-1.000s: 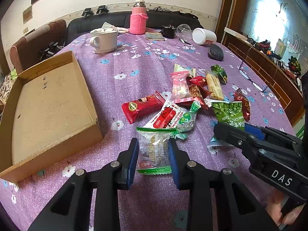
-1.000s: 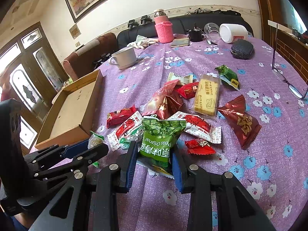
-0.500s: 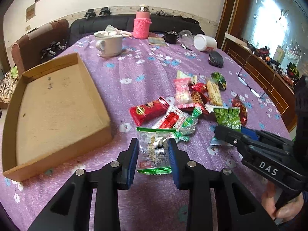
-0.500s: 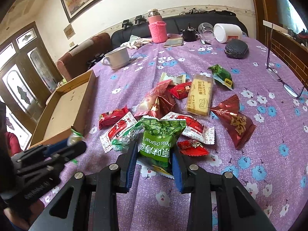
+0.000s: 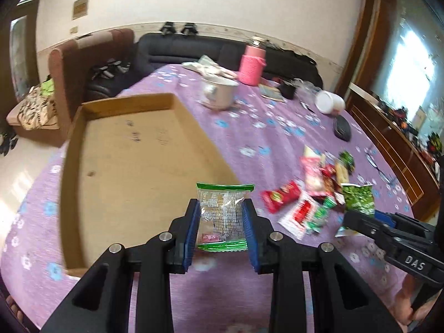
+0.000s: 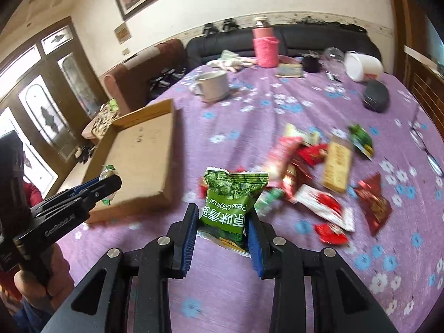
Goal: Organize snacks
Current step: 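Lower both snacks into the cardboard box and open both grippers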
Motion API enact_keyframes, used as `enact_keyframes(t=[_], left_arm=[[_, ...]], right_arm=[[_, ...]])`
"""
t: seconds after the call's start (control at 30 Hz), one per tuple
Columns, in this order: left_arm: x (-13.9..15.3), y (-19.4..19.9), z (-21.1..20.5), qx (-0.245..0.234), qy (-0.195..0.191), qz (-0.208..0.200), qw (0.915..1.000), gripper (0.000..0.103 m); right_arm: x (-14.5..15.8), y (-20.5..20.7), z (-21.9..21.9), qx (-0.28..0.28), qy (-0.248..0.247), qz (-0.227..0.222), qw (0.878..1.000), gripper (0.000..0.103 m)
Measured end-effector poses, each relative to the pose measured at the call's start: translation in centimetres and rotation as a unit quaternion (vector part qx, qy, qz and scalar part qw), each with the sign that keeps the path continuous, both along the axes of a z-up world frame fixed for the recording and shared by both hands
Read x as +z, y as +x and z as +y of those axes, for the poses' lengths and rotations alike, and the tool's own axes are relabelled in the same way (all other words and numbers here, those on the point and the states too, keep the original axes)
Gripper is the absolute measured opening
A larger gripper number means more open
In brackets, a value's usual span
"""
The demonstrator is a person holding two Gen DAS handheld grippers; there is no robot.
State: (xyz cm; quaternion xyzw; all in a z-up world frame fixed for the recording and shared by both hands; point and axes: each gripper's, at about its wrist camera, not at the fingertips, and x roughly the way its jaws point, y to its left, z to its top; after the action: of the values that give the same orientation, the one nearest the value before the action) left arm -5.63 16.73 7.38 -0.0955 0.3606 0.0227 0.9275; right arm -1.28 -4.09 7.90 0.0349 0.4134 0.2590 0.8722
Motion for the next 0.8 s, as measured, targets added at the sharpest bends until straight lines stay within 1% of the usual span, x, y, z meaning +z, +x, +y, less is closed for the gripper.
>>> enact_keyframes(t=[0.2,0.33,0.43,0.53,0.63,0.8], left_arm=[[1.4,0.7,4.7,0.032,0.004,0.001,0.9995,0.03],[2.1,2.1,7.5,0.039,0.017,0.013,0.999,0.03],[2.1,4.0,9.3,0.04,0.02,0.03,0.9985,0.03],[1.7,6.2,10.9,0.047,0.02,0.046,0.9976,0.03],[0.9,8.4,12.4,0.047,0.009,0.067,0.9966,0.03],[-1.4,11.9,14.2,0.059,0.002,0.113,0.9919,0.03]], right_arm=[[1.7,1.5,4.9,0.047,0.0,0.004,0.999,0.036],[2.5,3.2,8.6,0.072,-0.004,0.009,0.997,0.036],[2.9,5.2,11.8,0.087,-0.009,0.016,0.996,0.036],[2.8,7.2,14.3,0.095,-0.013,0.03,0.995,0.036],[2.3,9.4,17.1,0.104,-0.023,0.038,0.994,0.036],[0.2,12.5,21.4,0.112,-0.04,0.062,0.991,0.037]])
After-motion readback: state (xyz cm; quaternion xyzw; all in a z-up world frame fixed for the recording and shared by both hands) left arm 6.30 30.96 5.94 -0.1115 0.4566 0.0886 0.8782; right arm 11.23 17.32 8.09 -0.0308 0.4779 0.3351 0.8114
